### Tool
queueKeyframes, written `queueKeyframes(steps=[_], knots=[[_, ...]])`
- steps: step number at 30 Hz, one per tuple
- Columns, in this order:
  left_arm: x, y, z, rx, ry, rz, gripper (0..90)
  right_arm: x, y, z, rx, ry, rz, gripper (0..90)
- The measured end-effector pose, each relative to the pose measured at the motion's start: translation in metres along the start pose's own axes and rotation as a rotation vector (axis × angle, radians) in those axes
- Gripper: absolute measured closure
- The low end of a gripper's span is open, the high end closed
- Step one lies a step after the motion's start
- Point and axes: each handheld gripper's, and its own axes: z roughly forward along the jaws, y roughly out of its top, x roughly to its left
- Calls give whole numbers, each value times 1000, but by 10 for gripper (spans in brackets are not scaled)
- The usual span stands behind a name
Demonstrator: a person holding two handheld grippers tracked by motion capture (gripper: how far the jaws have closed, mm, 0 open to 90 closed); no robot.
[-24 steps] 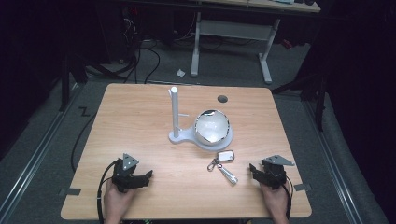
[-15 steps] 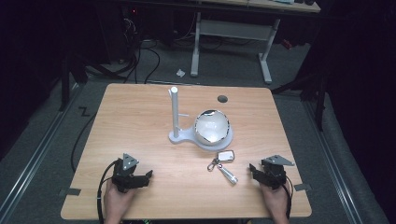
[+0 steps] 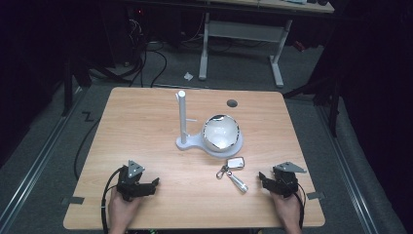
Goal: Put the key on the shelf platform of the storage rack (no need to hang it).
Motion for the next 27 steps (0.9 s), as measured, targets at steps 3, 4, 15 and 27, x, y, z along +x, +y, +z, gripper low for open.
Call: queueKeyframes(steps=[3,4,15,27], knots=[[0,0,0,0,0,0,150,0,0,0,-1,-2,2,365],[0,0,0,0,0,0,150,0,0,0,-1,-1,3,368],[0,0,0,0,2,0,150,1,-2,-5,-9,34,29,448],[0,0,0,0,2,0,150,20,4,-12,-33,97,-23,503]])
